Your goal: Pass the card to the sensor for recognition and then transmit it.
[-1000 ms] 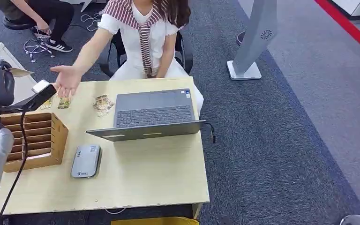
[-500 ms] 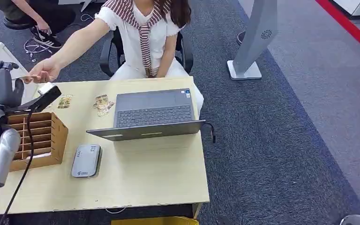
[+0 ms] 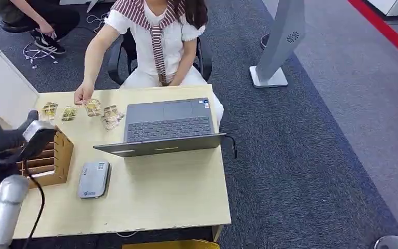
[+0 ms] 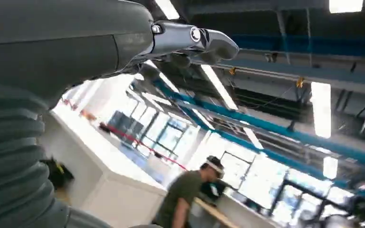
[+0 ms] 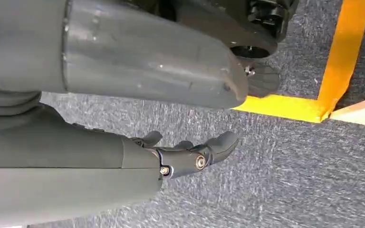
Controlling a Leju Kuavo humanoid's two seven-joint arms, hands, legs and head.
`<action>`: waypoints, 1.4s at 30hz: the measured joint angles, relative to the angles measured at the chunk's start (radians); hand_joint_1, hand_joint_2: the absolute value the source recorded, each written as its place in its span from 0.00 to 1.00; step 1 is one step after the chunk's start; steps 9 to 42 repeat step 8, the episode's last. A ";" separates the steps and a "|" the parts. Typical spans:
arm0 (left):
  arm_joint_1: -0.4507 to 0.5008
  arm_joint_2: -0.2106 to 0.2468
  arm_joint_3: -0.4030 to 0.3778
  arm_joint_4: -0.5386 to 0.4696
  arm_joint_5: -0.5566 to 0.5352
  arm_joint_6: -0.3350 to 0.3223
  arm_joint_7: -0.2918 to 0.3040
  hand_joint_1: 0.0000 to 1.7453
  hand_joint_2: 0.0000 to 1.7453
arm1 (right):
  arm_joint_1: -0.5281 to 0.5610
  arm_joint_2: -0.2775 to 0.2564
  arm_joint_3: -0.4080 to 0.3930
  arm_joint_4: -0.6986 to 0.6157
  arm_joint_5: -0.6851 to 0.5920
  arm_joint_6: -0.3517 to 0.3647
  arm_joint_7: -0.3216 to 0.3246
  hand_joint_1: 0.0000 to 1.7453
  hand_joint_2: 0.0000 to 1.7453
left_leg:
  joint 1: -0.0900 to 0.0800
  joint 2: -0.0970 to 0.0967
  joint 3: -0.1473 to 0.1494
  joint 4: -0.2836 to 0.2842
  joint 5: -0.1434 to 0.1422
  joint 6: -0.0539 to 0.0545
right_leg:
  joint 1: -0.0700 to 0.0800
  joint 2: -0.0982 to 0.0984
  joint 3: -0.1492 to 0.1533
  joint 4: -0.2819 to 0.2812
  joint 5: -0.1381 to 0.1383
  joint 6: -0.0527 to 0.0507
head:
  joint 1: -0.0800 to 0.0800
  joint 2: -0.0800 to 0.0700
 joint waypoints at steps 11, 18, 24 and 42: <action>0.441 -0.106 0.248 -0.428 0.816 -0.404 -0.310 0.00 1.00 | 0.026 0.009 -0.030 0.002 -0.062 -0.004 -0.011 0.00 0.00 | 0.001 0.007 0.002 -0.001 -0.007 0.001 | -0.001 0.006 0.002 0.000 -0.004 0.001 | -0.002 0.000; 0.441 -0.106 0.248 -0.428 0.816 -0.404 -0.310 0.00 1.00 | 0.026 0.009 -0.030 0.002 -0.062 -0.004 -0.011 0.00 0.00 | 0.001 0.007 0.002 -0.001 -0.007 0.001 | -0.001 0.006 0.002 0.000 -0.004 0.001 | -0.002 0.000; 0.441 -0.106 0.248 -0.428 0.816 -0.404 -0.310 0.00 1.00 | 0.026 0.009 -0.030 0.002 -0.062 -0.004 -0.011 0.00 0.00 | 0.001 0.007 0.002 -0.001 -0.007 0.001 | -0.001 0.006 0.002 0.000 -0.004 0.001 | -0.002 0.000; 0.441 -0.106 0.248 -0.428 0.816 -0.404 -0.310 0.00 1.00 | 0.026 0.009 -0.030 0.002 -0.062 -0.004 -0.011 0.00 0.00 | 0.001 0.007 0.002 -0.001 -0.007 0.001 | -0.001 0.006 0.002 0.000 -0.004 0.001 | -0.002 0.000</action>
